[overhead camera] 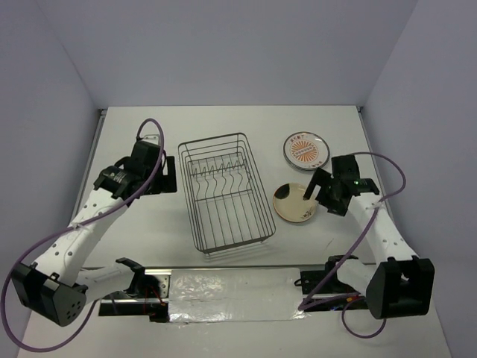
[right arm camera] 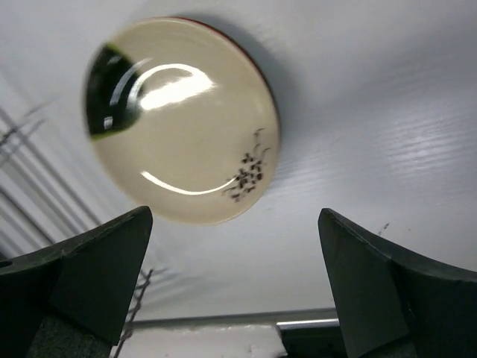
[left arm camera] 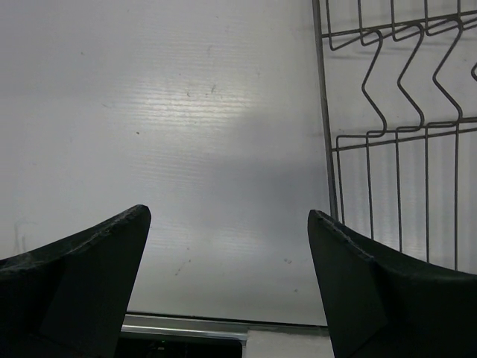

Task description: Unload the plates from the dish rack

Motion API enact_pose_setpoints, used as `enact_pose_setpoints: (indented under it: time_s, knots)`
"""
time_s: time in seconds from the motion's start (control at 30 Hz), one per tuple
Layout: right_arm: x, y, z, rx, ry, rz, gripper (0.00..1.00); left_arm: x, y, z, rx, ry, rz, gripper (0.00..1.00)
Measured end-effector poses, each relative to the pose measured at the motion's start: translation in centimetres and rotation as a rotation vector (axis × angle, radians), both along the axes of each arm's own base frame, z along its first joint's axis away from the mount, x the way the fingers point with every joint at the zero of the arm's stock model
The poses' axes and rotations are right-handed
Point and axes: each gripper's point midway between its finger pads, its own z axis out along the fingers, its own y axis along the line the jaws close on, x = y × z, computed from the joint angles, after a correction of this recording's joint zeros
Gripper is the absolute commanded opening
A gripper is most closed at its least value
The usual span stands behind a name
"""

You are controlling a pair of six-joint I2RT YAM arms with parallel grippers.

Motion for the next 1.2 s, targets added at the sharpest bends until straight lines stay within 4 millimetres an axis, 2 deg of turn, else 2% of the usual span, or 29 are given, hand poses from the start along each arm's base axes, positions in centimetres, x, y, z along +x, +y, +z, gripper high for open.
enact_pose_setpoints:
  time_s: [0.07, 0.17, 0.3, 0.37, 0.43, 0.53, 0.7, 0.9, 1.03, 1.2]
  knots:
    - [0.5, 0.7, 2.7, -0.002, -0.049, 0.034, 1.0, 0.2, 0.5, 0.1, 0.013, 0.008, 0.027, 0.99]
    - [1.6, 0.3, 8.6, -0.039, -0.185, 0.042, 1.0, 1.1, 2.0, 0.8, 0.04, 0.011, 0.097, 1.0]
    - [2.5, -1.6, 19.4, -0.145, -0.436, 0.019, 1.0, 2.4, 5.5, 3.6, 0.05, -0.047, 0.247, 1.0]
    - [1.7, -2.4, 23.1, -0.183, -0.511, 0.006, 1.0, 2.5, 7.1, 5.5, 0.07, -0.087, 0.308, 1.0]
    - [0.4, -2.9, 25.4, -0.211, -0.564, -0.001, 1.0, 2.6, 7.7, 7.5, 0.078, -0.133, 0.335, 0.99]
    - [-2.1, -3.7, 26.7, -0.252, -0.583, 0.001, 1.0, 2.1, 8.4, 10.4, 0.078, -0.21, 0.365, 0.99]
    - [-6.4, -5.1, 28.5, -0.321, -0.637, -0.028, 1.0, -0.9, 10.2, 13.2, 0.085, -0.289, 0.449, 0.99]
    - [-10.1, -5.9, 29.1, -0.341, -0.705, -0.051, 1.0, -3.9, 11.7, 12.3, 0.138, -0.266, 0.499, 1.0]
    - [-11.5, -6.1, 29.5, -0.34, -0.74, -0.051, 1.0, -3.9, 11.8, 12.2, 0.145, -0.26, 0.512, 1.0]
    - [-11.6, -6.1, 28.9, -0.343, -0.725, -0.05, 1.0, -3.7, 11.8, 12.1, 0.146, -0.255, 0.511, 0.99]
